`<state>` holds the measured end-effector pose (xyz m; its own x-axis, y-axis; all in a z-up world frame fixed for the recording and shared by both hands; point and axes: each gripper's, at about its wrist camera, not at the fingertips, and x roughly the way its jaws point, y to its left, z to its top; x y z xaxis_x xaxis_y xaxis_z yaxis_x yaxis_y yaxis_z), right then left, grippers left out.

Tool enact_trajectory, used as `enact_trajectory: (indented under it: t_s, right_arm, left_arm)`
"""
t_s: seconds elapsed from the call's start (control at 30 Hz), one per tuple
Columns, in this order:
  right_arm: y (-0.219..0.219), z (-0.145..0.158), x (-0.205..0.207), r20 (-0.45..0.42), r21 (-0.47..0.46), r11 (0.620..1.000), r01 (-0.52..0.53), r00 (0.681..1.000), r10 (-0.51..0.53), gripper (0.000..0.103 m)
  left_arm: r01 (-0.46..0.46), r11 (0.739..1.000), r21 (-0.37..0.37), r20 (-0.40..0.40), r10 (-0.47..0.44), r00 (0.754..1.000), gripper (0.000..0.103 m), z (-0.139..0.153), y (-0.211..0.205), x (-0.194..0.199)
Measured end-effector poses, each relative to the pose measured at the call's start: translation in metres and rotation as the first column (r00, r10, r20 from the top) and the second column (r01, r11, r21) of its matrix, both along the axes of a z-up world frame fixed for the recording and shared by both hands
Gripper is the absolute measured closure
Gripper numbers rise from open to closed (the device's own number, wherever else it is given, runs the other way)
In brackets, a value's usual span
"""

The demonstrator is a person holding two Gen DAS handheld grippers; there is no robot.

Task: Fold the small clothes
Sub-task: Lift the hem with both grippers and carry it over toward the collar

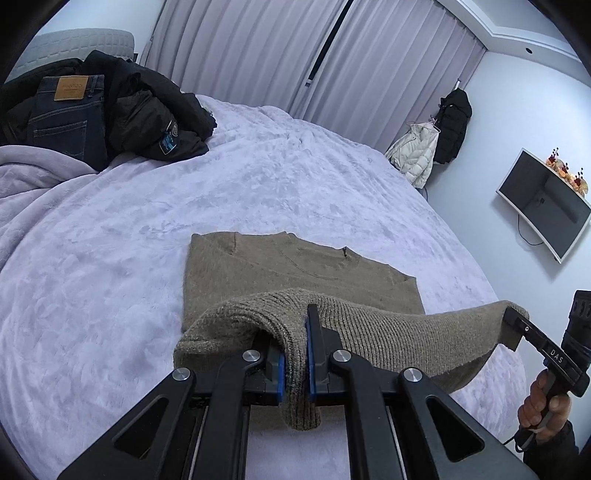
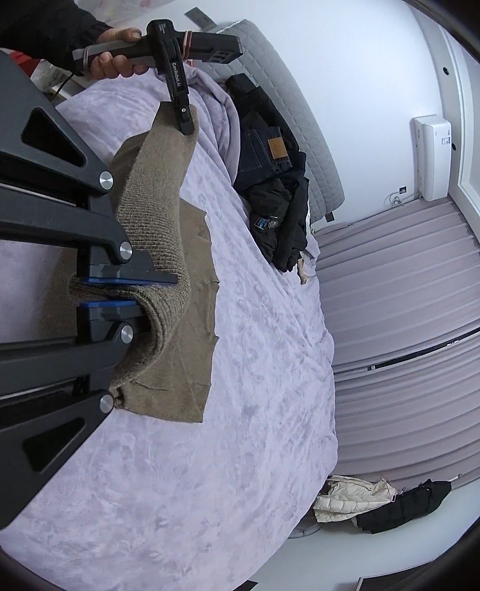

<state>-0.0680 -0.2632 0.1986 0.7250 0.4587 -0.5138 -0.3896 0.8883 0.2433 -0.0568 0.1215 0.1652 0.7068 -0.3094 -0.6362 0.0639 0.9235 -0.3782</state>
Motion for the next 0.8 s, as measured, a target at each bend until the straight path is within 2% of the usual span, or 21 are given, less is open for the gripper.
enact_trajectory:
  t_s: [0.17,0.47,0.67,0.8]
  right_arm:
    - [0.009,-0.019,0.056,-0.067,-0.024,1.0,0.019,0.998,-0.021,0.097]
    - [0.012,-0.083,0.154,-0.236,-0.013,0.995,0.1,0.967,-0.1,0.097]
    - [0.013,-0.12,0.204,-0.317,0.01,0.99,0.144,0.939,-0.134,0.097]
    - [0.011,-0.141,0.221,-0.363,0.013,0.988,0.155,0.921,-0.14,0.096]
  left_arm:
    - [0.007,1.0,-0.015,-0.076,-0.008,0.997,0.094,-0.027,0.001,0.059]
    - [-0.007,0.999,-0.045,-0.218,-0.003,0.976,0.094,-0.09,-0.004,0.155]
    - [-0.039,0.997,-0.065,-0.291,0.018,0.957,0.093,-0.128,0.002,0.194]
    - [-0.019,0.998,-0.051,-0.324,0.001,0.946,0.09,-0.139,-0.002,0.206]
